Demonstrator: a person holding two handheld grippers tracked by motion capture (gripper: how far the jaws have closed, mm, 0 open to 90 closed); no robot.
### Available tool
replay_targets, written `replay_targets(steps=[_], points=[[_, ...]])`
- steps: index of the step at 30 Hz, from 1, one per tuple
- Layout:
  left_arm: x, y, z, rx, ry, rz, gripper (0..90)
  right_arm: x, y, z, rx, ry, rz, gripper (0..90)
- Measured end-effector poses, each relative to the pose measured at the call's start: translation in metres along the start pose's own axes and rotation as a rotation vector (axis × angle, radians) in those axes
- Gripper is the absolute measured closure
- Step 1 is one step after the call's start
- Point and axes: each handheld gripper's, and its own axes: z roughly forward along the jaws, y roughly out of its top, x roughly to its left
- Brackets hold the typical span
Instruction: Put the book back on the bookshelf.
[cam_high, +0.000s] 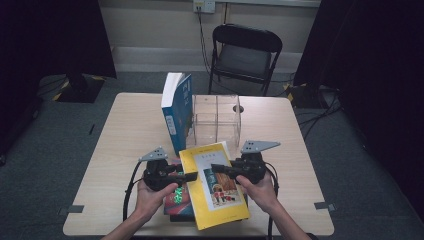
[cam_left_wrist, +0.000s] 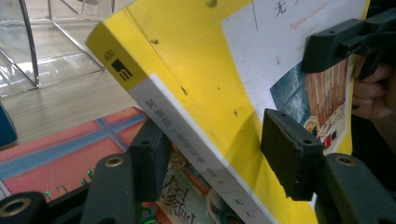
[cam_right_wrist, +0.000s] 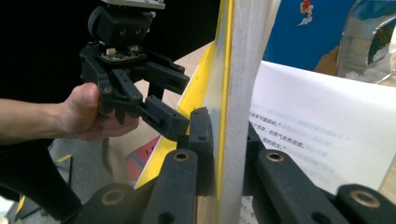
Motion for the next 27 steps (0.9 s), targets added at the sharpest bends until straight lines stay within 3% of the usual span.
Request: replay_targets(steps=[6, 7, 9, 11, 13, 19, 21, 25, 27], points=[[-0.004, 0.009, -0.003, -0.009, 0.005, 0.013, 51.1, -0.007, 0.005, -0.003, 0.010, -0.006, 0.010, 82.1], [-0.007, 0.012, -0.003, 0.000, 0.016, 0.038, 52.3, -0.008, 0.004, -0.003, 0.013, -0.009, 0.016, 81.9], [-0.016, 0.020, -0.003, 0.019, 0.049, 0.127, 54.6, -0.012, 0.004, -0.003, 0.013, -0.020, 0.026, 81.1], [-0.019, 0.026, -0.004, 0.018, 0.052, 0.138, 55.7, -0.014, 0.005, -0.004, -0.002, -0.021, 0.039, 81.2], [-0.017, 0.030, -0.004, -0.001, 0.041, 0.121, 58.7, -0.015, 0.006, -0.006, -0.018, -0.017, 0.045, 81.4], [-0.022, 0.050, -0.012, -0.074, 0.066, 0.155, 65.2, -0.012, 0.017, -0.012, -0.088, -0.030, 0.035, 82.4], [-0.025, 0.059, -0.019, -0.129, 0.058, 0.168, 68.9, -0.010, 0.022, -0.014, -0.130, -0.023, 0.017, 82.5], [-0.029, 0.068, -0.028, -0.162, 0.067, 0.200, 72.7, -0.003, 0.032, -0.017, -0.201, -0.027, -0.044, 82.6], [-0.032, 0.066, -0.030, -0.170, 0.073, 0.214, 73.3, -0.004, 0.032, -0.016, -0.216, -0.014, -0.051, 82.5]])
